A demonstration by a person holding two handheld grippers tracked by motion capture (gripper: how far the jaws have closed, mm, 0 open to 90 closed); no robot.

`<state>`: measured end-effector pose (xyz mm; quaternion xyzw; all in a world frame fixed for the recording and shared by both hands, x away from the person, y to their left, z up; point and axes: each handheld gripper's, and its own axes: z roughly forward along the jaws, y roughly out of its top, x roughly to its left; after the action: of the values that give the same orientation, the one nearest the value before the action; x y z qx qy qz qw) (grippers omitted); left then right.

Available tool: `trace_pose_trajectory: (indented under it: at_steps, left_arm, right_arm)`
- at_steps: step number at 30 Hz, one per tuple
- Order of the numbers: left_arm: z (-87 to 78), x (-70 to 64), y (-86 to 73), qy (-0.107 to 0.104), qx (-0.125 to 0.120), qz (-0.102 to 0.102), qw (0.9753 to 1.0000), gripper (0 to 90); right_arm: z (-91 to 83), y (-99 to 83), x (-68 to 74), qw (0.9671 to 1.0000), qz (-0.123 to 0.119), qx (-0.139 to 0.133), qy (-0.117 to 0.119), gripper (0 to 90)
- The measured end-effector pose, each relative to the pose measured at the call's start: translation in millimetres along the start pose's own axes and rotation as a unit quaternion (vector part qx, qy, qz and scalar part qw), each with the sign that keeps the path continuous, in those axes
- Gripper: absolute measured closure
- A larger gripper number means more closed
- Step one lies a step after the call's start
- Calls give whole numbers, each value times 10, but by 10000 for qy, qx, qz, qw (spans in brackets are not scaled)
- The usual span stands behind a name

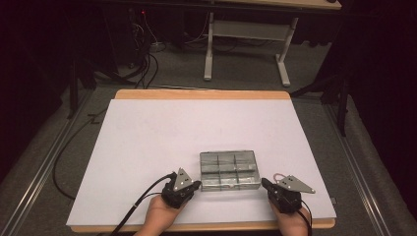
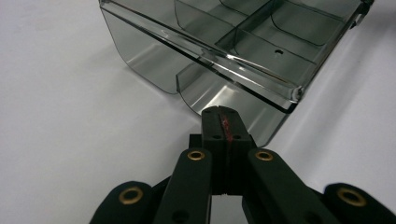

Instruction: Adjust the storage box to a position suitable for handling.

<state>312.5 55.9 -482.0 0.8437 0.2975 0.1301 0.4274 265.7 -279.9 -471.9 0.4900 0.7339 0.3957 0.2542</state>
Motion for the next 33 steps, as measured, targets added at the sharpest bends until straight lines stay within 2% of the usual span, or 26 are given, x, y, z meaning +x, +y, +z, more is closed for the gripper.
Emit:
trace_pose_trajectory:
  at_steps: [9,19,33]
  left_arm:
    - [103,0,93,100,39,-76,9999,900]
    - [194,45,147,88,3,-178,9998,900]
    - [185,52,136,70,-102,-153,9998,900]
  right_arm:
    - [-13,-13,-42,9999,69,3,-84,900]
    - [-23,-22,-74,9999,99,0,-129,900]
    - [-26,-40,-79,9998,166,-63,-98,900]
